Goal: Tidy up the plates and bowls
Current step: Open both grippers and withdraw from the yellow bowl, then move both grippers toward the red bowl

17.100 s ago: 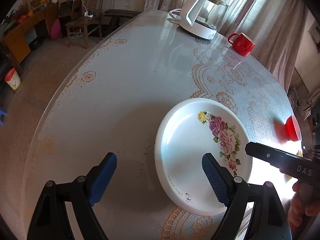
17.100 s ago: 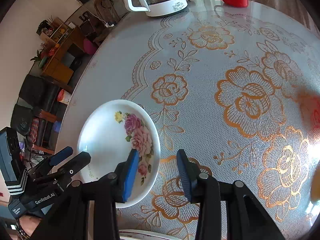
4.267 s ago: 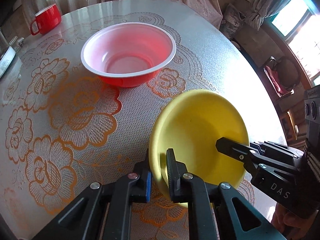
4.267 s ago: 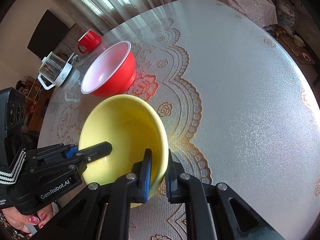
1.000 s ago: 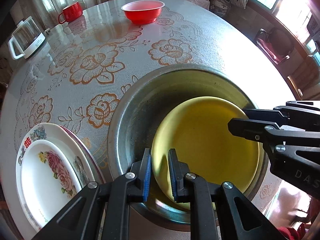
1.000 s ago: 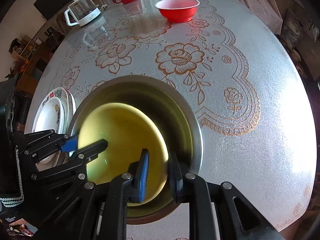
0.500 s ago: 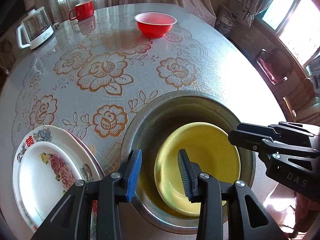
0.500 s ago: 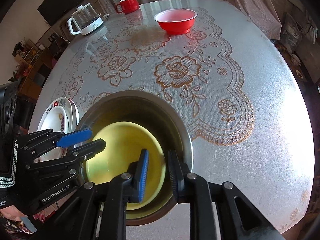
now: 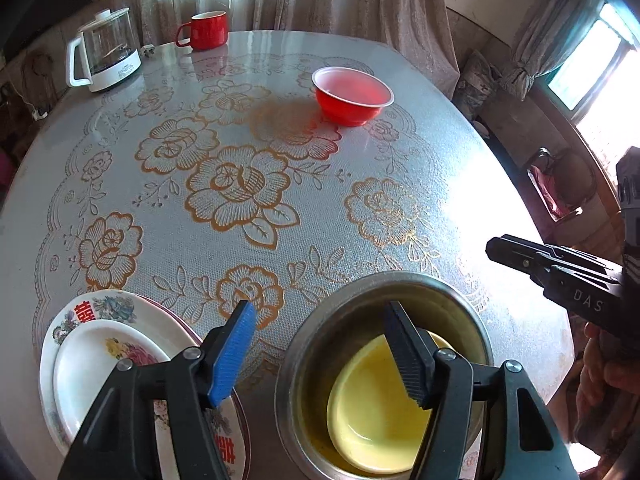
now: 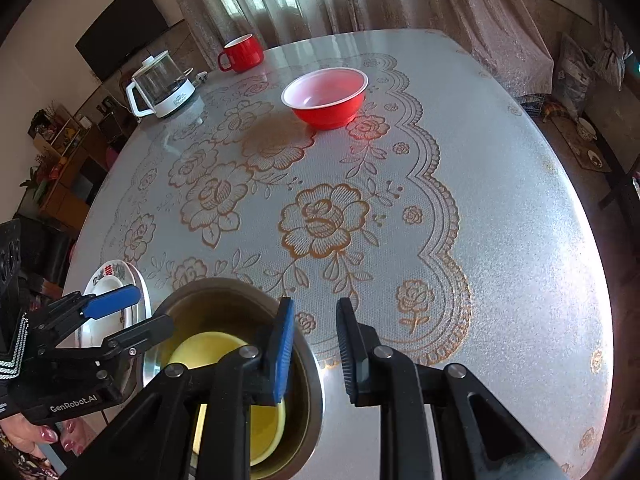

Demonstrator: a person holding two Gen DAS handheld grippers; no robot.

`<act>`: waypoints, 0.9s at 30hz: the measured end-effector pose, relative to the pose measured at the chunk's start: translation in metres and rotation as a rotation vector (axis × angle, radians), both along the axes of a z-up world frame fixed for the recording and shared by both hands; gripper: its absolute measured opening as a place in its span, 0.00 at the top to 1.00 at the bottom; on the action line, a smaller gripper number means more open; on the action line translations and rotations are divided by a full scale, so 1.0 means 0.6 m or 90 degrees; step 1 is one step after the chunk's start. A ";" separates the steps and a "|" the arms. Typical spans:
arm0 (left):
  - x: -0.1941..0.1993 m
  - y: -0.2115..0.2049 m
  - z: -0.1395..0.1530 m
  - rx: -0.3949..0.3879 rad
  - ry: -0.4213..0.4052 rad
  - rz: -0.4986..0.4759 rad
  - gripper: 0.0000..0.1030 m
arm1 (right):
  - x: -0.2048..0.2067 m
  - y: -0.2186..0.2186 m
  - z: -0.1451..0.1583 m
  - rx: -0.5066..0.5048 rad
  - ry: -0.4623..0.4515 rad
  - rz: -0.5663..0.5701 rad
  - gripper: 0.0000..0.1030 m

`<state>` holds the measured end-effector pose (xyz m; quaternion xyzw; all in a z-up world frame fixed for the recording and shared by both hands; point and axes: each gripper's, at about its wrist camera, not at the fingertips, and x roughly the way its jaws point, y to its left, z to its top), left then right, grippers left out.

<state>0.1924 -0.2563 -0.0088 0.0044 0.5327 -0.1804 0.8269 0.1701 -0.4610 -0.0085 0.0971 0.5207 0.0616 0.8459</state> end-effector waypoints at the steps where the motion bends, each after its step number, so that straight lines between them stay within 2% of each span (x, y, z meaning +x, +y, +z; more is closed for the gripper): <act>1: 0.010 0.002 0.001 -0.001 0.002 0.009 0.35 | 0.011 -0.007 0.002 -0.007 -0.003 -0.001 0.80; 11: 0.092 -0.020 -0.004 0.004 0.009 0.050 0.35 | 0.116 -0.054 -0.001 -0.022 -0.013 0.002 0.79; 15: 0.122 -0.036 -0.012 -0.001 0.019 0.059 0.29 | 0.146 -0.064 -0.011 -0.013 -0.008 0.000 0.78; 19: 0.149 -0.052 -0.022 -0.002 0.027 0.066 0.25 | 0.172 -0.073 -0.021 -0.008 -0.005 -0.001 0.73; 27: 0.199 -0.069 -0.027 0.003 0.036 0.079 0.25 | 0.233 -0.085 -0.039 0.012 -0.001 0.001 0.70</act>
